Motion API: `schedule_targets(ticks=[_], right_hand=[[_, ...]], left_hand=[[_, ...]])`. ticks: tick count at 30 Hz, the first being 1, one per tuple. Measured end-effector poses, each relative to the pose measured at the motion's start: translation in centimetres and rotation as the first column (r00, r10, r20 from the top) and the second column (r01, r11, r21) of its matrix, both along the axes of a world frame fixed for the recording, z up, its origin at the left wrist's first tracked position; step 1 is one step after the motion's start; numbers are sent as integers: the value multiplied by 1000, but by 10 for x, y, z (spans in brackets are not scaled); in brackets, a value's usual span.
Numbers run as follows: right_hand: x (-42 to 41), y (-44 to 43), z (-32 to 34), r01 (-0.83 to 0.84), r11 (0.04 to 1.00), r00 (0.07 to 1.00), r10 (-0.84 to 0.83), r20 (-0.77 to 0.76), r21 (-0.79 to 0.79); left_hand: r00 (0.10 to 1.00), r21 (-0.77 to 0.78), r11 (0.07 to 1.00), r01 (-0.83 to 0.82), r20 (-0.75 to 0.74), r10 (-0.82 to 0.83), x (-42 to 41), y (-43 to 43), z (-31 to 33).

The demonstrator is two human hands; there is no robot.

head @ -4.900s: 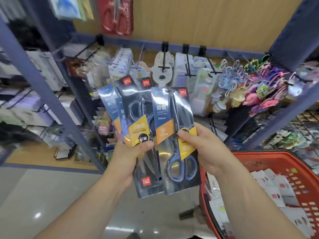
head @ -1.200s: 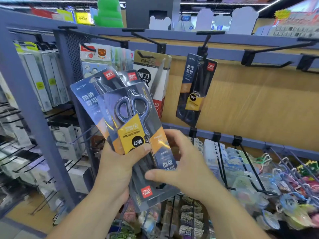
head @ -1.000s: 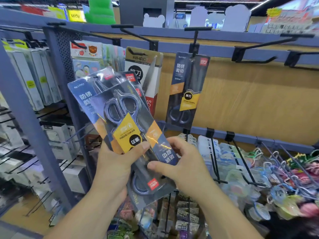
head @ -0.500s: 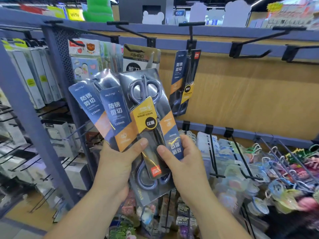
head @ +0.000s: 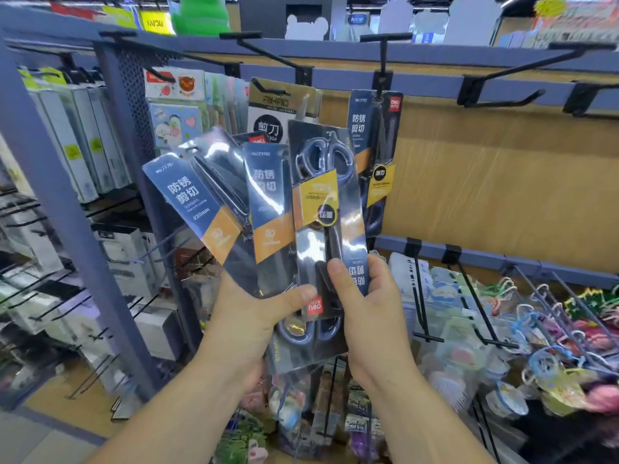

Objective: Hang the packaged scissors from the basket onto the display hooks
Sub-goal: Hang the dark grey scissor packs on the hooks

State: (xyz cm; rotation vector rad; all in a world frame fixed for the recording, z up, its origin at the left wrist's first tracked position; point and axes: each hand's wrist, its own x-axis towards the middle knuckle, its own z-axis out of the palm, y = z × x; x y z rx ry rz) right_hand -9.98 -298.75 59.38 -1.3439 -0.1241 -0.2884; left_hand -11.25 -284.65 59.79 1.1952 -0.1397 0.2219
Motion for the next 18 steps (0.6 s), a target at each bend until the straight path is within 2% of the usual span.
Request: schedule_targets(ticks=[11, 15, 18], right_hand=[[7, -7, 8, -29, 998, 1000, 29, 10, 56], [9, -1, 8, 52, 999, 999, -52, 16, 4], [11, 1, 4, 51, 999, 999, -51, 1, -18]], left_hand=[[999, -58, 997, -42, 13, 43, 4, -4, 3], [996, -49, 995, -91, 1, 91, 5, -7, 1], [991, -43, 990, -134, -7, 134, 3, -9, 1]])
